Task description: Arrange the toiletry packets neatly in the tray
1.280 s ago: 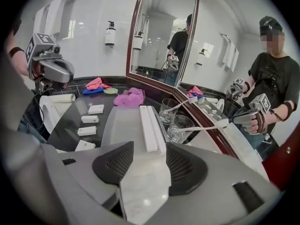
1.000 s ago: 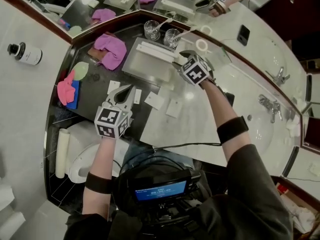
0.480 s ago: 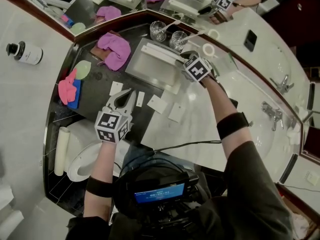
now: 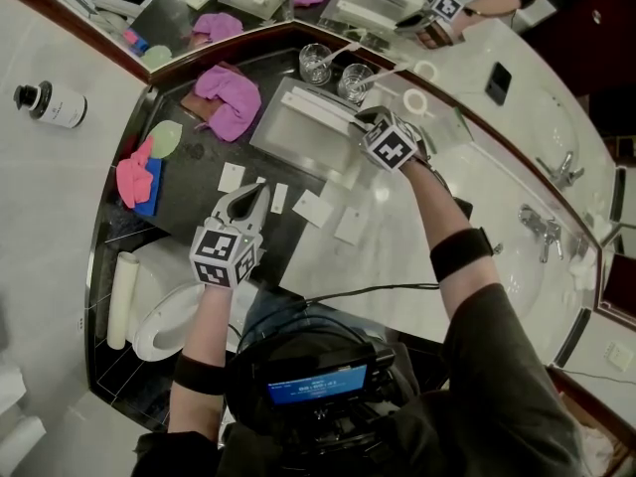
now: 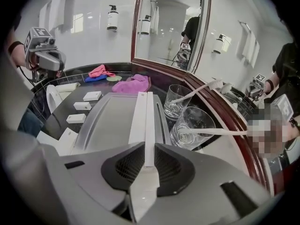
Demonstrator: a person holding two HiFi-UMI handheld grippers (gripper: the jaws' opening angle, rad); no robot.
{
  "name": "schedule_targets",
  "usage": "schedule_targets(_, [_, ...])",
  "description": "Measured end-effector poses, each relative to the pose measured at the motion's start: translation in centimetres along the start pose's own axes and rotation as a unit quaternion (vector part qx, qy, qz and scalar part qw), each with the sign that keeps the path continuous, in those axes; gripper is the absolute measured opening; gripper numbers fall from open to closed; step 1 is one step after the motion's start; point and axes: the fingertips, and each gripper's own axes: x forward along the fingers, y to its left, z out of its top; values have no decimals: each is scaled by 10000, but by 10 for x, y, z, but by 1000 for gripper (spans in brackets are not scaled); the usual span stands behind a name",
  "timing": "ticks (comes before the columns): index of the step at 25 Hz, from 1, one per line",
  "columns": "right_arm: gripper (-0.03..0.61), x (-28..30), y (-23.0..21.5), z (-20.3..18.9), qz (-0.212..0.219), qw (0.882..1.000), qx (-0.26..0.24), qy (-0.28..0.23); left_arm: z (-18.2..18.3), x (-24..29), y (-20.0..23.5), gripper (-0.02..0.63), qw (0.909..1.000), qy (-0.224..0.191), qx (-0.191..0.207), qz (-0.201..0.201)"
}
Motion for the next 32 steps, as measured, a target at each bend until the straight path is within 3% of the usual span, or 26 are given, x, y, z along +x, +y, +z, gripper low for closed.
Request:
schedule_targets(19, [85, -86, 28, 25, -441, 9971, 32, -625, 0, -21, -12, 0, 9999, -88, 78, -65])
schedule_targets(26, [86, -133, 71, 14, -575, 9953, 125, -763, -1, -40, -22, 0, 9996, -146, 199, -106])
schedule_targets(32, [86, -159, 118, -25, -710, 9925, 604, -788, -10, -50, -36, 0, 9992, -114, 315, -211])
